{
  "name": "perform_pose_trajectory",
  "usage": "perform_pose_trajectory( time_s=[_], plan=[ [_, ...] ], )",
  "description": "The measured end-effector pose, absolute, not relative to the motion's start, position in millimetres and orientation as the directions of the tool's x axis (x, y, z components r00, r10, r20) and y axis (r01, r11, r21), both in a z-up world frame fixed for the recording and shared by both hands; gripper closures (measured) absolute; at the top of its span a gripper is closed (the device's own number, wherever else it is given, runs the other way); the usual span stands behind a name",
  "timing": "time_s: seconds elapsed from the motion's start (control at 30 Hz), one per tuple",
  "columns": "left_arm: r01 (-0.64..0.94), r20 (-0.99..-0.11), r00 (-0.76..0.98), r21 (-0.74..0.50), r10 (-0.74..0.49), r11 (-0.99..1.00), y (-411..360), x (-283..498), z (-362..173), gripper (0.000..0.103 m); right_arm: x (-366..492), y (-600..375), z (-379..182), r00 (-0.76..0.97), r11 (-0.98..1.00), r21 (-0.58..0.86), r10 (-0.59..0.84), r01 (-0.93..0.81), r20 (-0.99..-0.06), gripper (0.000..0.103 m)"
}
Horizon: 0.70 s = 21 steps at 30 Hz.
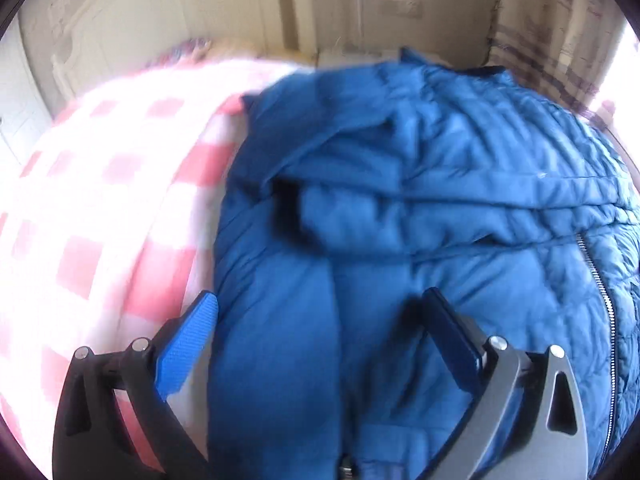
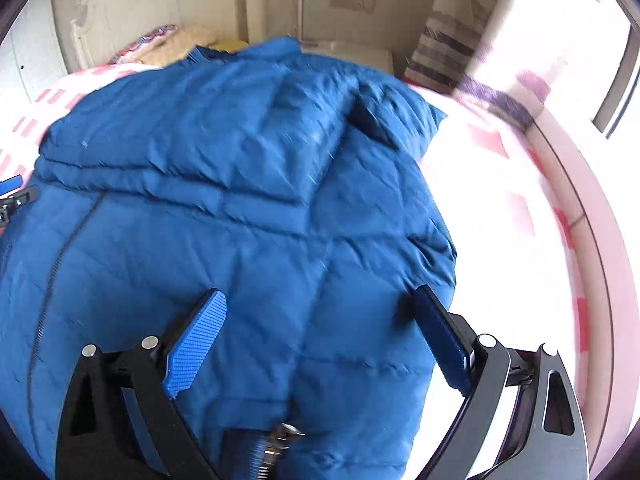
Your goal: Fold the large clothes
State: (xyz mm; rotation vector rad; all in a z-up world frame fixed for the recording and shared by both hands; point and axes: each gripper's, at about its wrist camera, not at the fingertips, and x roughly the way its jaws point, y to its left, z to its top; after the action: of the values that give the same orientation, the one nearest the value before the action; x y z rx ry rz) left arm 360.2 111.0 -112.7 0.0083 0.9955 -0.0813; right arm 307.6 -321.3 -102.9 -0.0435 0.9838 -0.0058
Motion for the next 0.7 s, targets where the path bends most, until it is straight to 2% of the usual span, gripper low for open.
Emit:
perform_pose_trajectory(
  time_s=[0.03,0.07,0.13,0.2,0.27,0.33,0.43,0.57,0.63,0.7],
  plan=[
    [0.064,-0.818,0.564,-0.099,-0.118,0.993,123.4,357.7,-107.3,0.002,301.9,-330.6,-102.6,0.573,1.0,0.02,0.021,-0.008,-0.82,0.013],
    [0.033,-0.823,0.559,-0.1,-0.101,0.994,131.4,356.4,-104.5,0.002,295.9,-337.7,-100.4,0.579,0.999,0.044,0.029,0.012,-0.815,0.014],
    [-0.029,-0.826,0.564,-0.027,-0.006,0.999,142.6,349.7,-99.7,0.002,278.6,-346.9,-92.1,0.589,0.995,0.053,-0.003,0.079,-0.808,0.014],
    [-0.036,-0.805,0.593,-0.04,-0.011,0.999,151.1,330.7,-91.5,0.002,247.5,-349.4,-78.2,0.644,0.991,0.103,0.022,0.09,-0.765,0.013],
    [-0.02,-0.774,0.633,-0.007,0.007,1.0,145.5,302.7,-80.3,0.002,212.1,-342.5,-66.7,0.686,0.994,0.084,0.012,0.071,-0.728,0.013],
    [0.035,-0.733,0.68,0.034,0.001,0.999,127.7,266.7,-68.8,0.002,177.9,-328.1,-63.1,0.706,0.997,0.055,0.007,0.046,-0.708,0.012],
    [0.173,-0.698,0.711,0.052,-0.088,0.984,87.3,212.7,-60.3,0.002,135.6,-290.0,-67.6,0.712,0.999,0.01,0.033,-0.036,-0.702,0.012],
    [0.326,-0.714,0.675,0.061,-0.186,0.943,23.8,170.7,-77.0,0.002,102.6,-240.7,-81.1,0.706,0.992,0.016,0.102,-0.128,-0.701,0.012],
    [0.358,-0.75,0.645,0.125,-0.148,0.925,-2.9,162.6,-99.9,0.002,98.5,-215.4,-94.8,0.69,0.985,-0.013,0.112,-0.172,-0.715,0.012],
    [0.334,-0.724,0.68,0.17,-0.112,0.927,-9.1,154.4,-111.3,0.001,99.5,-196.1,-115.6,0.668,0.979,-0.09,0.055,-0.181,-0.742,0.012]
  ],
)
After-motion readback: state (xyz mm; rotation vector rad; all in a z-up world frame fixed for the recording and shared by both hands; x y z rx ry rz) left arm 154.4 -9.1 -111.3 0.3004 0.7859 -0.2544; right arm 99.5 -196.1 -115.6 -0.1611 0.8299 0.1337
